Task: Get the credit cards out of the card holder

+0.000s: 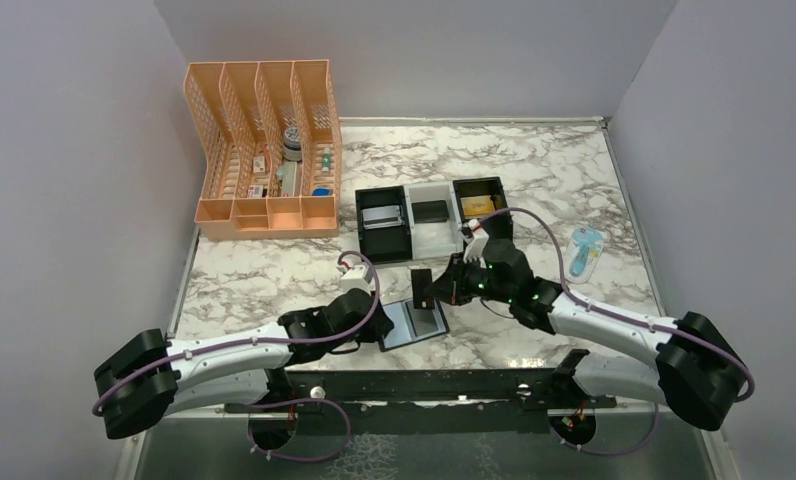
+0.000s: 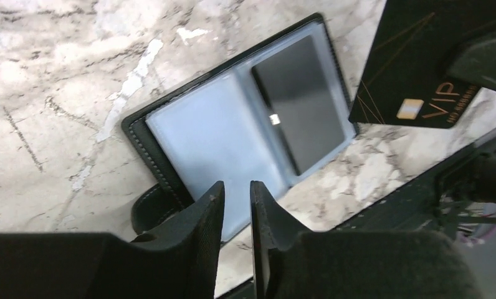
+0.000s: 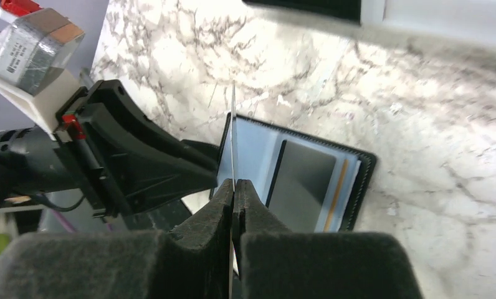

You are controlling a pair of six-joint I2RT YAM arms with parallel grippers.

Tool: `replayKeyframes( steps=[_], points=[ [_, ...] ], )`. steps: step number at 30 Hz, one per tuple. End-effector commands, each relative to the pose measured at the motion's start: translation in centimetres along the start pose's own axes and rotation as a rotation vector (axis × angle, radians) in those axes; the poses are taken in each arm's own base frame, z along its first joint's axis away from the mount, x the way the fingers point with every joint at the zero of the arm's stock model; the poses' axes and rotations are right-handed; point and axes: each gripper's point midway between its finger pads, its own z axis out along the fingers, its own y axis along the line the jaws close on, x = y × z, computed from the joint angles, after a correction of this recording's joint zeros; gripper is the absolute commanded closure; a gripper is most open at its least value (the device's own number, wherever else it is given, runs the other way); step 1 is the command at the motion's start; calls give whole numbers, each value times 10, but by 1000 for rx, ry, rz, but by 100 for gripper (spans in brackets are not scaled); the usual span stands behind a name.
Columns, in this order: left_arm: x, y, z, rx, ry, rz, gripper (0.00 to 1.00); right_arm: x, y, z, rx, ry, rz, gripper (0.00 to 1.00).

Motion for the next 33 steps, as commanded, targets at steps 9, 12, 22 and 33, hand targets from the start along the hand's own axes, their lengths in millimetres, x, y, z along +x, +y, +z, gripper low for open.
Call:
replayKeyframes(
  steps=[9, 12, 22, 33],
  points=[
    [-36, -14, -39, -20, -49, 172, 54, -91, -26, -39, 199, -305, -317, 99],
    [-47, -12, -45, -53, -63, 202, 42, -126, -30, -51, 120, -339, -276, 99],
    [-106, 10, -61, -172, -35, 228, 4, -186, -38, -56, 136, -402, -356, 99],
    [-166, 50, -79, -339, -181, 237, 1, -214, -57, -35, 213, -357, -885, 99]
  ],
)
